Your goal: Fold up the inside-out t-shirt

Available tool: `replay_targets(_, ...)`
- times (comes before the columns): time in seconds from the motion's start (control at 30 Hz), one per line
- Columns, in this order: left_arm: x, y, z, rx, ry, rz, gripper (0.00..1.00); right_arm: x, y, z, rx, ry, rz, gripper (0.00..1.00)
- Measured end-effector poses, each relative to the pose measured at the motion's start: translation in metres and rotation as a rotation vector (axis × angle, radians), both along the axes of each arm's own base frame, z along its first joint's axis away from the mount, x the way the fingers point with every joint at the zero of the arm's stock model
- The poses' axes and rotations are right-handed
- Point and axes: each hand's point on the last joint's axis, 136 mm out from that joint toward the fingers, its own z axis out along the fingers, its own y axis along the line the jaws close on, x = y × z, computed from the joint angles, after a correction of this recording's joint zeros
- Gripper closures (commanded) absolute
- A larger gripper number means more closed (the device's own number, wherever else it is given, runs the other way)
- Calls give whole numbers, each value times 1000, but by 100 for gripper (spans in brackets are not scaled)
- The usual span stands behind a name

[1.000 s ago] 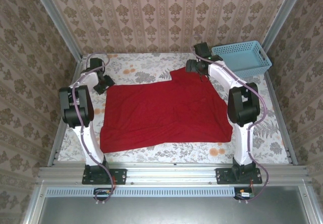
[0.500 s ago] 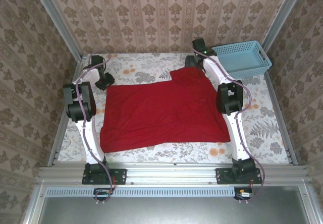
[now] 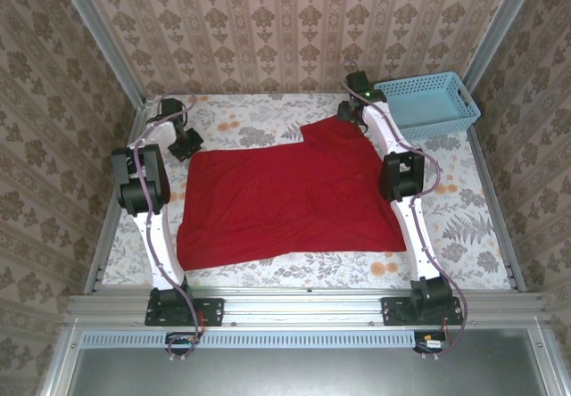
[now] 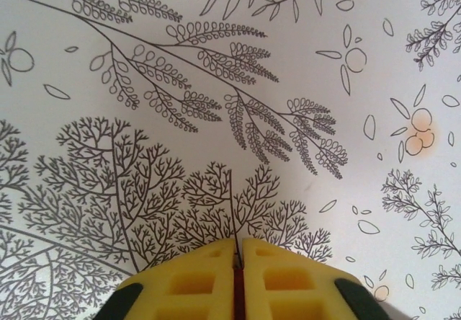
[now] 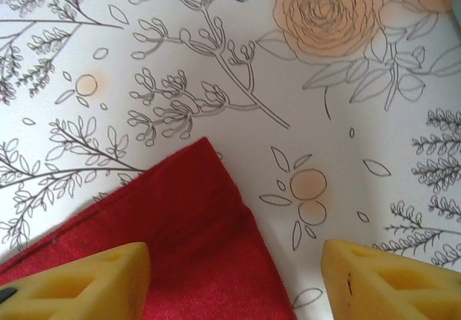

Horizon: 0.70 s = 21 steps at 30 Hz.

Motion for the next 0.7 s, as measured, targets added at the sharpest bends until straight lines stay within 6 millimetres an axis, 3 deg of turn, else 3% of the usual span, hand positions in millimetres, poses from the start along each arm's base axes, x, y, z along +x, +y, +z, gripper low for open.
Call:
replay_targets(0.23,0,-1,0,-9,-1,3,96,-5,-1,-3,42,31,-27,50)
replay_targets(0.6,-1,2,0,-47,-25,14,100,-9,-15,-6,72,54,-85,100)
replay_targets(0.7,-1,3,0,-60,-34,15,100,-8,-9,-4,90,48,-67,100)
